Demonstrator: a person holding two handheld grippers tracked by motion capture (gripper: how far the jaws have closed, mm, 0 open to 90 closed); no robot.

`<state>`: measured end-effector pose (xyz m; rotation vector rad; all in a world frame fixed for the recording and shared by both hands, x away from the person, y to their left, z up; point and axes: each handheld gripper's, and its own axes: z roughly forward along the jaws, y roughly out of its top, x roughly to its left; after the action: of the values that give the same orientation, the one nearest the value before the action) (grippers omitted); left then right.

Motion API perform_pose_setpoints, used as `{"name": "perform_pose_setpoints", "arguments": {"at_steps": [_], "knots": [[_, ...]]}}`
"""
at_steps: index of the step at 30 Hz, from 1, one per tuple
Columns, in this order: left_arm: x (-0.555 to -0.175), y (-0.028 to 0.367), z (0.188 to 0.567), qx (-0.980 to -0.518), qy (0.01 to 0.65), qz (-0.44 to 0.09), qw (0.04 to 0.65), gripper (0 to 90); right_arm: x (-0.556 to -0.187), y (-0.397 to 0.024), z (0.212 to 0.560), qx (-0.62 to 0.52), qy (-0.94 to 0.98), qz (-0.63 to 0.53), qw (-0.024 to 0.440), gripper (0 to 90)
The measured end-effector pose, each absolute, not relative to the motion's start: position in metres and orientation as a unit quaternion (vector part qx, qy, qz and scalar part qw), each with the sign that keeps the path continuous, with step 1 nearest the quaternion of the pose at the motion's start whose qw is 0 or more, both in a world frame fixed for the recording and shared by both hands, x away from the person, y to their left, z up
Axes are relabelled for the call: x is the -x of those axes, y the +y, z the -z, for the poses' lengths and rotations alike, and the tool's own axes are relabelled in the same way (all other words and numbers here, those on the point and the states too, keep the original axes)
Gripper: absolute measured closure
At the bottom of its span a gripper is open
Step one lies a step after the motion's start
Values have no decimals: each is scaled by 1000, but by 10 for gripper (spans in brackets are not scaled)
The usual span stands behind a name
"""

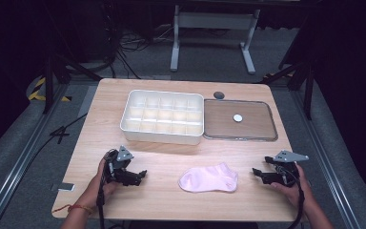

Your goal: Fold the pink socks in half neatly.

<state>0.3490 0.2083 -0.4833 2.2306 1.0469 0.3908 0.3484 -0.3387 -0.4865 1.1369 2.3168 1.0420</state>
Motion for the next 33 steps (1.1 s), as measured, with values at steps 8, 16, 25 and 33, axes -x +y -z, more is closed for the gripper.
{"name": "perform_pose_setpoints", "arguments": {"at_steps": [8, 16, 25, 33], "knots": [[-349, 209, 483, -848, 397, -149, 319, 0, -347, -339, 486, -409, 816, -368, 178, 239], [-349, 209, 483, -850, 394, -145, 319, 0, -346, -341, 487, -415, 814, -362, 184, 200], [-343, 211, 483, -860, 366, -138, 328, 22, -345, -340, 480, -408, 815, -371, 179, 316], [-341, 210, 483, -859, 365, -139, 330, 42, -341, -326, 469, -367, 825, -396, 166, 368]]}}
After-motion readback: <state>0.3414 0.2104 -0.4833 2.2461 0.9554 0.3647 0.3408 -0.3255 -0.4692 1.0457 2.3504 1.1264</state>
